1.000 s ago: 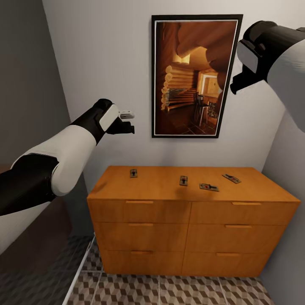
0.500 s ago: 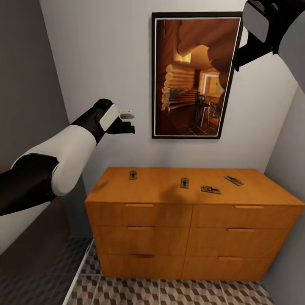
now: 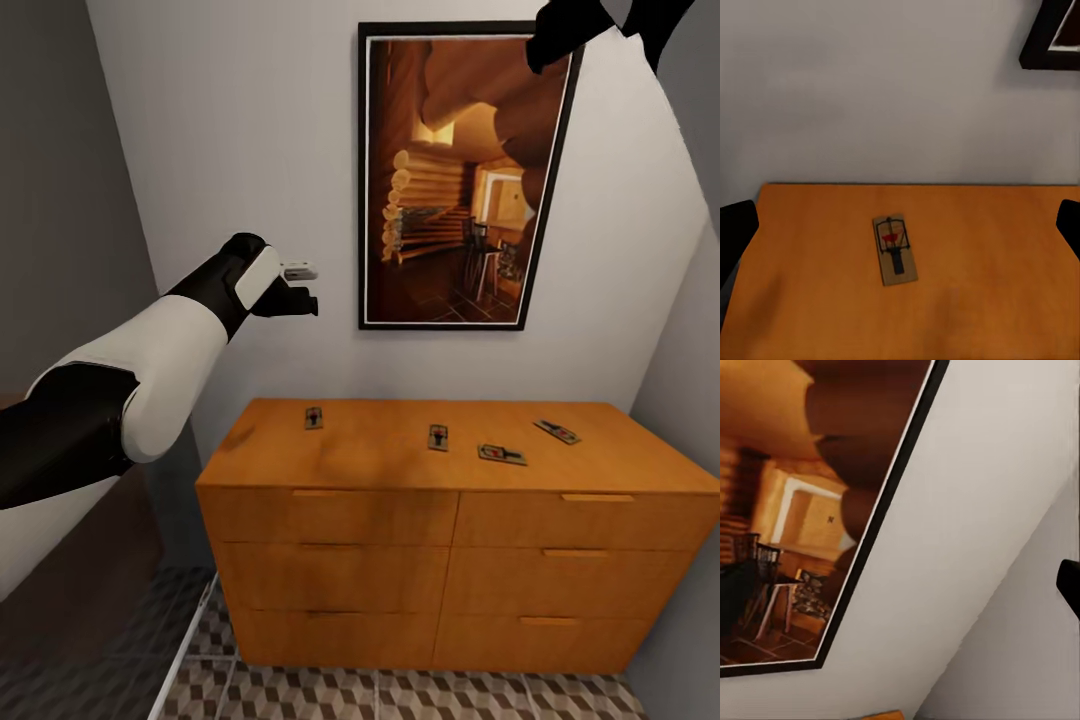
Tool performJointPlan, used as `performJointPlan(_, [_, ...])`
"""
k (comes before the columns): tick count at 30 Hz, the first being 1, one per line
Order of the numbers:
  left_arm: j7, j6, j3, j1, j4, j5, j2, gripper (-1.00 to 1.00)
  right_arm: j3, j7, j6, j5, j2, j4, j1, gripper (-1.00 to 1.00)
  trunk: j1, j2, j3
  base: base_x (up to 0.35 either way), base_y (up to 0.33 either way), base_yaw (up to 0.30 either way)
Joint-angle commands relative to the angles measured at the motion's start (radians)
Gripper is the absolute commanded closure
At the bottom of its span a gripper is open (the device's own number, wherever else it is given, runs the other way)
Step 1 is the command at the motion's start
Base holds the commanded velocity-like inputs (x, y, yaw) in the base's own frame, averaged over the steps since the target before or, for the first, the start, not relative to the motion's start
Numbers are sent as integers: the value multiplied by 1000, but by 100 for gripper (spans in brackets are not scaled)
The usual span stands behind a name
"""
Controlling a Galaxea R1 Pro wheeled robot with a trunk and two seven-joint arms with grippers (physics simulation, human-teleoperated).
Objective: Take the four mousetraps from the cabinet in the bathroom and place them on the bathroom floor. Make sure all four end up on the same floor surface, and ensure that at least two of them are either under or directly next to the same bathroom sink.
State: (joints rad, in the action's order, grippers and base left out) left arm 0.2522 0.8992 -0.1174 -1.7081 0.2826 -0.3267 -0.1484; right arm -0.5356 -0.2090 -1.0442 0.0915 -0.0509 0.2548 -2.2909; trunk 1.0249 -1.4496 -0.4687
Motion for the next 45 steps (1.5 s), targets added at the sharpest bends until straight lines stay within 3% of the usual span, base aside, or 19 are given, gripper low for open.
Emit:
performJointPlan(1, [7, 3, -7, -1, 1, -11, 0, -100, -5, -6, -3, 11, 0, 2, -1, -100, 0, 0, -1, 80, 0, 0])
performJointPlan(6, [6, 3, -7, -1, 1, -11, 1, -100, 0, -7, -3, 2, 23, 258, 10, -100, 0, 0, -1, 80, 0, 0])
performJointPlan(7, [6, 3, -7, -1, 1, -11, 1, -100, 0, -7, -3, 2, 23, 258, 10, -100, 0, 0, -1, 80, 0, 0])
performJointPlan(11, [7, 3, -7, 0, 1, -11, 1, -100, 3, -7, -3, -3, 64, 474, 67, -100, 0, 0, -1, 80, 0, 0])
performJointPlan(12, [7, 3, -7, 0, 1, -11, 1, -100, 3, -7, -3, -3, 64, 474, 67, -100, 0, 0, -1, 80, 0, 0])
performJointPlan(15, [7, 3, -7, 0, 1, -11, 0, -100, 14, -7, -3, -3, 103, 695, 144, -100, 0, 0, -1, 80, 0, 0])
performJointPlan(19, [7, 3, -7, 2, 2, -11, -1, -100, 30, -7, -3, 2, 156, 1005, 299, -100, 0, 0, -1, 80, 0, 0])
performJointPlan(20, [7, 3, -7, 2, 2, -11, -1, -100, 30, -7, -3, 2, 156, 1005, 299, -100, 0, 0, -1, 80, 0, 0])
performJointPlan(23, [7, 3, -7, 5, 2, -11, -2, -100, 40, -7, -3, 2, 173, 1136, 403, -100, 0, 0, -1, 80, 0, 0])
performJointPlan(26, [7, 3, -8, 5, 1, -11, -2, -100, 60, -7, -3, 2, 181, 1179, 445, -100, 0, 0, -1, 80, 0, 0])
performJointPlan(32, [7, 3, -8, 7, 2, -11, -3, -100, 209, -7, -3, 1, 186, 1222, 501, -100, 0, 0, -1, 80, 0, 0])
performJointPlan(38, [6, 3, -8, 7, 3, -12, -4, -100, 273, -7, -3, 1, 185, 1213, 515, -100, 0, 0, -1, 81, 0, 0])
performJointPlan(45, [6, 3, -7, 7, 3, -12, -4, -100, 297, -7, -3, 4, 185, 1160, 520, -100, 0, 0, -1, 82, 0, 0])
